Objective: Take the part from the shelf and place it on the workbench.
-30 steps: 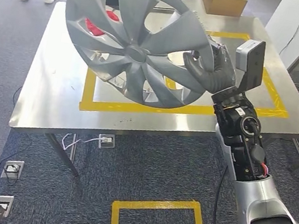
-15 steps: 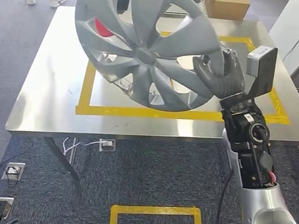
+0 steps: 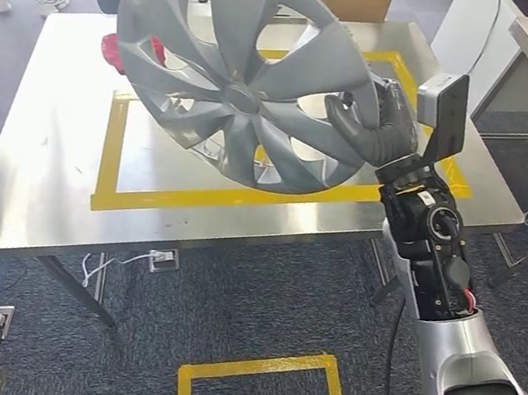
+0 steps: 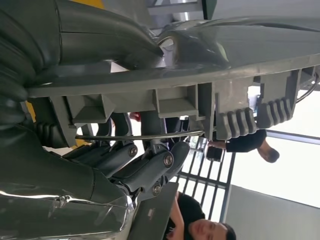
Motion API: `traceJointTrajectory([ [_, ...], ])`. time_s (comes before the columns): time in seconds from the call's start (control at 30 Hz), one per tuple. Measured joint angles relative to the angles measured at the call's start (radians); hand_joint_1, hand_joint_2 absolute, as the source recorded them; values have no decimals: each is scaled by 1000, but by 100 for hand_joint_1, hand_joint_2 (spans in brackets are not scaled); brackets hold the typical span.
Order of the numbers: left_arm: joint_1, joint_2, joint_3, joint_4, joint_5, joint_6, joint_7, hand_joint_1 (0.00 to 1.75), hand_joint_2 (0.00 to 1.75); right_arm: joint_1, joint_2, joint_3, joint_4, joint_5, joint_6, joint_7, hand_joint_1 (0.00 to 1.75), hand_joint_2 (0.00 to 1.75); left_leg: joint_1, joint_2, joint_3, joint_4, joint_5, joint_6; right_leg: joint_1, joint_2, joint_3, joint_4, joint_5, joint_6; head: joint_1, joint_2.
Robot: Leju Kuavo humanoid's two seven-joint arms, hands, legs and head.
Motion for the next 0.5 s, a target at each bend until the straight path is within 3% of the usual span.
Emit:
traceJointTrajectory([
  [0.13, -2, 0, 0, 0, -1, 0, 0, 0, 175, 0, -1, -5, -6, 1, 0, 4, 175, 175, 1, 4, 13, -21, 0, 9, -3, -3, -8, 14, -17, 20, 3, 0],
  [0.17, -2, -1, 0, 0, -1, 0, -1, 0, 175, -1, -1, -6, -8, 1, 0, 5, 175, 175, 3, 6, 16, -26, 1, 13, -2, -8, -23, 50, -40, 24, 8, 0],
  [0.27, -2, -3, 0, 0, -1, 0, -1, 0, 175, 0, -1, -8, -10, 0, 0, 6, 175, 175, 3, 10, 19, -27, -1, 21, -2, -19, -111, 247, -129, 33, 23, 0],
  [0.3, -1, -4, 0, 0, -1, 0, -1, 0, 175, 2, -1, -8, -11, 0, 0, 7, 175, 175, 2, 11, 20, -27, -2, 22, -2, -20, -130, 287, -137, 34, 26, 0],
  [0.33, 0, -4, 0, 0, -1, 0, -1, 0, 175, 4, -1, -8, -10, 0, -1, 8, 175, 175, 2, 12, 22, -26, -3, 22, -2, -21, -131, 288, -124, 35, 29, 0],
  [0.37, 0, -4, 0, 0, -1, 0, -1, 0, 175, 6, -1, -8, -10, 1, -1, 10, 175, 175, 2, 12, 24, -26, -5, 21, -2, -23, -112, 245, -93, 33, 34, 0],
  [0.43, 0, -6, 0, 0, -1, 0, -1, 0, 175, 5, -1, -9, -11, 1, -1, 12, 175, 175, 0, 12, 30, -24, -9, 17, 0, -32, -43, 99, -23, 26, 41, 0],
  [0.5, 0, -6, 0, 0, -1, 0, -1, 0, 175, 1, -1, -10, -14, 1, -2, 12, 175, 175, -3, 14, 28, -20, -11, 10, 5, -39, 4, 5, 0, 15, 46, 0],
])
